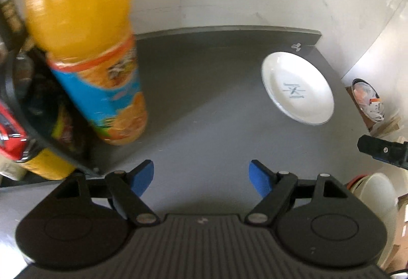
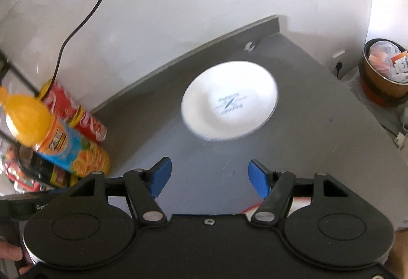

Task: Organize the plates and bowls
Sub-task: 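Move both grippers to the rim of the white 'Bakery' plate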

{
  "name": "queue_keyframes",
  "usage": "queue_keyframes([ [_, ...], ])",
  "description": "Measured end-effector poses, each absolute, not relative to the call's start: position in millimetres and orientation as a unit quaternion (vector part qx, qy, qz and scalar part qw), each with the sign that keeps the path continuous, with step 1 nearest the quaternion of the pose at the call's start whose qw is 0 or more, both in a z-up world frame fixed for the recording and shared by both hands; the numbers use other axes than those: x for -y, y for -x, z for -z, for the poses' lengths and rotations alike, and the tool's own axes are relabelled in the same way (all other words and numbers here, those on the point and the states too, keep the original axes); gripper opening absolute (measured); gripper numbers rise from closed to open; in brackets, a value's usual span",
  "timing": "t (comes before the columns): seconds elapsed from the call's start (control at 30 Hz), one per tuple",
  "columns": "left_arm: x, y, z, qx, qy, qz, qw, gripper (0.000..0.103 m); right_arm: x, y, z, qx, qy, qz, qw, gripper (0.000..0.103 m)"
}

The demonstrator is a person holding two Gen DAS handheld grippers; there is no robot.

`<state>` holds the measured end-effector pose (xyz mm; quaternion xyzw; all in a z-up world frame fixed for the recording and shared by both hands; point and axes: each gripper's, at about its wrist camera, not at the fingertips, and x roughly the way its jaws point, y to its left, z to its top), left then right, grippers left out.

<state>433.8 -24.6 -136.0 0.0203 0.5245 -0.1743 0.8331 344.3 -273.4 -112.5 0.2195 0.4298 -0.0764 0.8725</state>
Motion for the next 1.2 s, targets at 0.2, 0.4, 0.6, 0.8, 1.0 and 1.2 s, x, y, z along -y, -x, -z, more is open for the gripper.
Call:
queue_keyframes([
  [0.2, 64.3, -445.8, 128.6, -0.515, 0.000, 0.155, 0.843, 0.080, 316.9, -360.7, 114.8, -0.437, -0.221, 0.062, 0.870, 0.066],
  [0.4, 104.2, -461.7, 131.8, -0.521, 0.026, 0.127, 0.843, 0.080, 348.1, -378.9, 121.5, -0.453, -0.217, 0.036, 0.864, 0.066],
  [0.6, 133.4, -469.3, 141.0, -0.526, 0.035, 0.117, 0.842, 0.079, 372.3, -396.4, 135.6, -0.466, -0.217, 0.026, 0.857, 0.066],
  [0.8, 154.8, -483.8, 163.0, -0.539, 0.040, 0.101, 0.836, 0.077, 394.9, -416.5, 159.6, -0.480, -0.223, 0.028, 0.848, 0.063],
  [1.0, 164.4, -501.2, 191.0, -0.554, 0.058, 0.093, 0.825, 0.062, 407.0, -439.3, 188.9, -0.501, -0.217, 0.021, 0.837, 0.059],
  [1.2, 163.8, -516.7, 206.3, -0.555, 0.049, 0.076, 0.827, 0.052, 403.5, -454.9, 207.1, -0.509, -0.213, -0.001, 0.834, 0.059],
])
